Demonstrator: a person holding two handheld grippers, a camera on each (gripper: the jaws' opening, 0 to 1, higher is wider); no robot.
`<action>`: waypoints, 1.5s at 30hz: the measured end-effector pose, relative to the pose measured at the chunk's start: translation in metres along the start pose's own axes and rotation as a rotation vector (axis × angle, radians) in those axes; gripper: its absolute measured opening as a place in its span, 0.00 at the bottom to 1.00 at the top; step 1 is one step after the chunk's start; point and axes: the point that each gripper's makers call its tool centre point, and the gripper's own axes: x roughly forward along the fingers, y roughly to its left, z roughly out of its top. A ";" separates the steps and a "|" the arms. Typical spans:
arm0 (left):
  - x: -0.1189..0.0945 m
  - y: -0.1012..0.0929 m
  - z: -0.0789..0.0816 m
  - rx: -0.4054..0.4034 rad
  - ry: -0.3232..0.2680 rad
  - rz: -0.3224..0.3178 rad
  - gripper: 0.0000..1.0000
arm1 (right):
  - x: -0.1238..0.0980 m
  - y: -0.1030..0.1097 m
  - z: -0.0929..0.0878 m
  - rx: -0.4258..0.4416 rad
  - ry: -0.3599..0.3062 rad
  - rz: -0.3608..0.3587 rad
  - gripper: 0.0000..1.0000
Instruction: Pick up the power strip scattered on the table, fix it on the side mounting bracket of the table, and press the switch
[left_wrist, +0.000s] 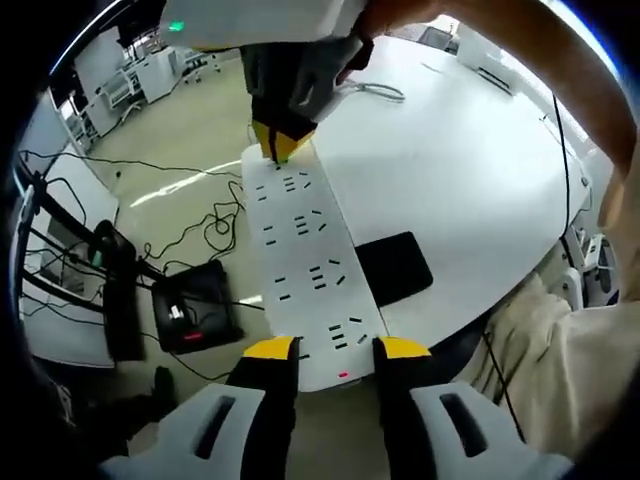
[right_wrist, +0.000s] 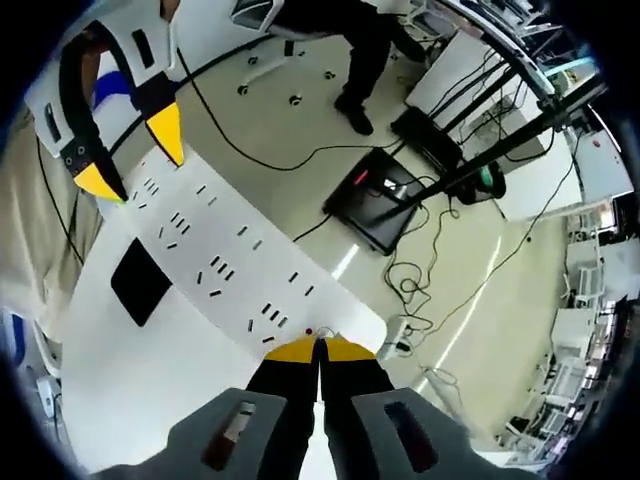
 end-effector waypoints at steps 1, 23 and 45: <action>0.000 0.000 0.000 -0.001 0.001 0.000 0.35 | 0.000 0.000 0.000 -0.001 0.002 0.005 0.00; 0.002 -0.003 -0.001 0.012 0.015 -0.002 0.35 | -0.005 -0.003 -0.001 0.123 0.009 -0.001 0.00; 0.000 -0.003 -0.001 0.015 0.016 -0.005 0.35 | -0.042 0.016 0.001 0.310 -0.239 -0.094 0.01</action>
